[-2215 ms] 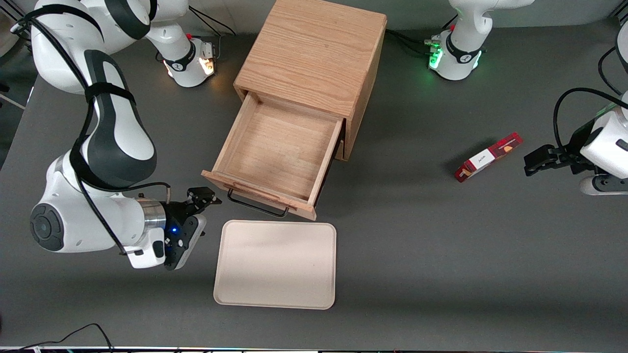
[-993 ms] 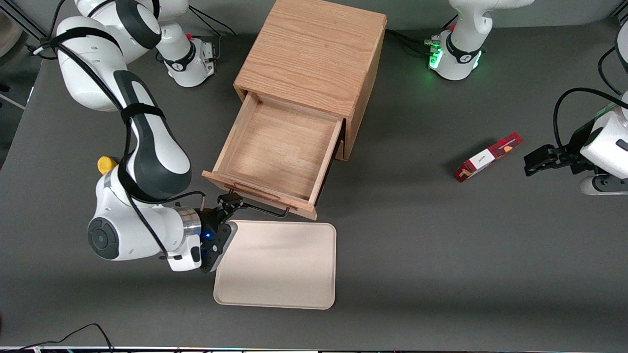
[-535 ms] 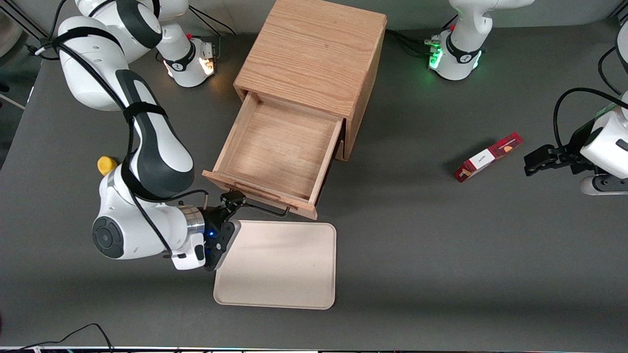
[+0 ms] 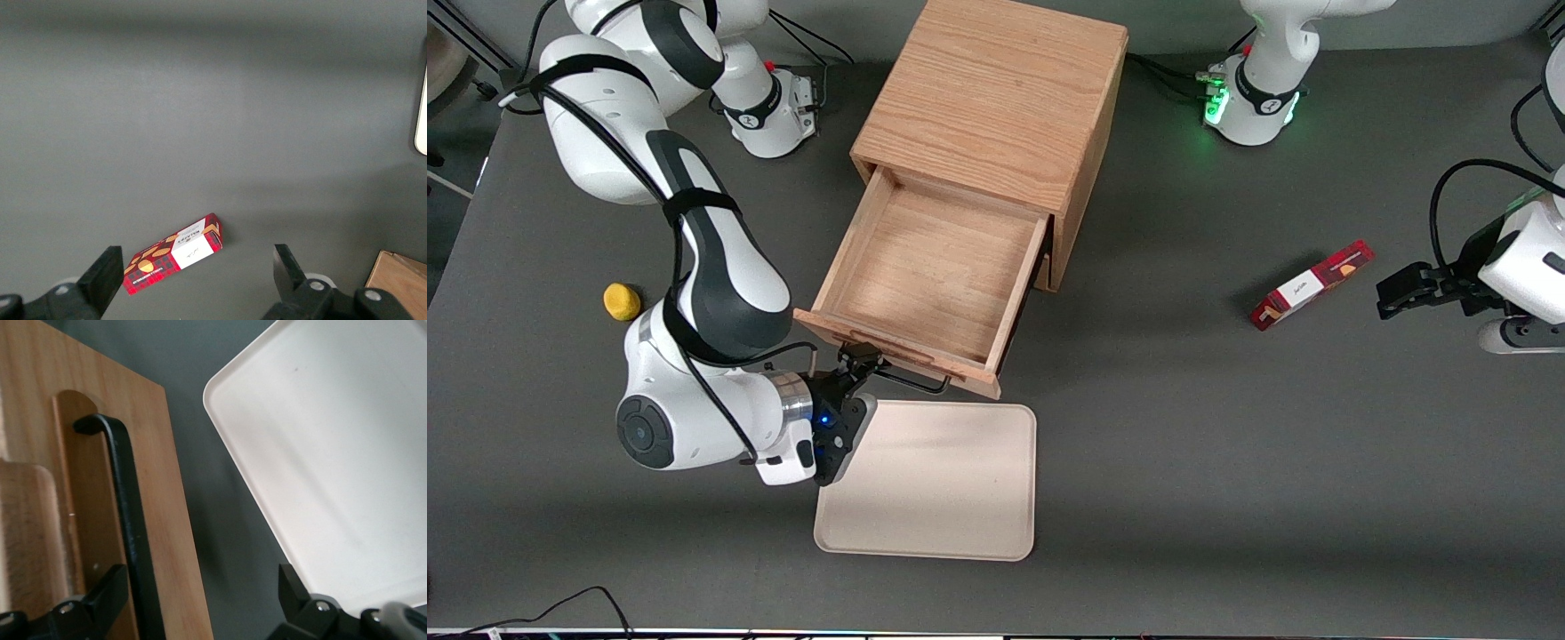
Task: Close top drawer
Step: 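Position the right gripper against the drawer front beside the handle, then push the drawer front with the right gripper into the cabinet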
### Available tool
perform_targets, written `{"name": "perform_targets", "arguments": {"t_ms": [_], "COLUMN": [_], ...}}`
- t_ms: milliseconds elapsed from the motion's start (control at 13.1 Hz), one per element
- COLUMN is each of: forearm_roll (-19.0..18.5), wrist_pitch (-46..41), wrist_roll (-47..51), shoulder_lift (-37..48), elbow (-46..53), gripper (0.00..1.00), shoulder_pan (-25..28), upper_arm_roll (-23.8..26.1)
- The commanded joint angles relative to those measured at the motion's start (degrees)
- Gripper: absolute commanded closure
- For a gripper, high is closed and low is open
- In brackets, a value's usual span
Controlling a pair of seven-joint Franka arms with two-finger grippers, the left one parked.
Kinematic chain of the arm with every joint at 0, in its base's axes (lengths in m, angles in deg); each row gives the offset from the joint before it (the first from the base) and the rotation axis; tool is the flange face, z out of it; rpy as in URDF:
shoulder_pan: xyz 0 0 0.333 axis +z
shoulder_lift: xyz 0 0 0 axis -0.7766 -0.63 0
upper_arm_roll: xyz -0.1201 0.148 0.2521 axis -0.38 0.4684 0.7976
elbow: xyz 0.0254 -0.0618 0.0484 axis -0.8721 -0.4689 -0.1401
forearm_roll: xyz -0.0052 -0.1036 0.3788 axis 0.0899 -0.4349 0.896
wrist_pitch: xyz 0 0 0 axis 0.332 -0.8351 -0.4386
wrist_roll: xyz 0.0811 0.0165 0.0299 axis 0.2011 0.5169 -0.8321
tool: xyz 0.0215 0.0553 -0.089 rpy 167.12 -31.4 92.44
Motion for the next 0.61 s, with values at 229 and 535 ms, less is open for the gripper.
{"name": "perform_targets", "arguments": {"t_ms": [229, 535], "forearm_roll": [-0.55, -0.64], "wrist_pitch": [0.32, 0.32], "wrist_roll": [-0.69, -0.78], "shoulder_lift": [0.2, 0.81], "elbow": [-1.45, -4.69], "gripper": [0.0, 0.0], "shoulder_pan": [1.52, 1.61], "upper_arm_roll": [0.14, 1.97]}}
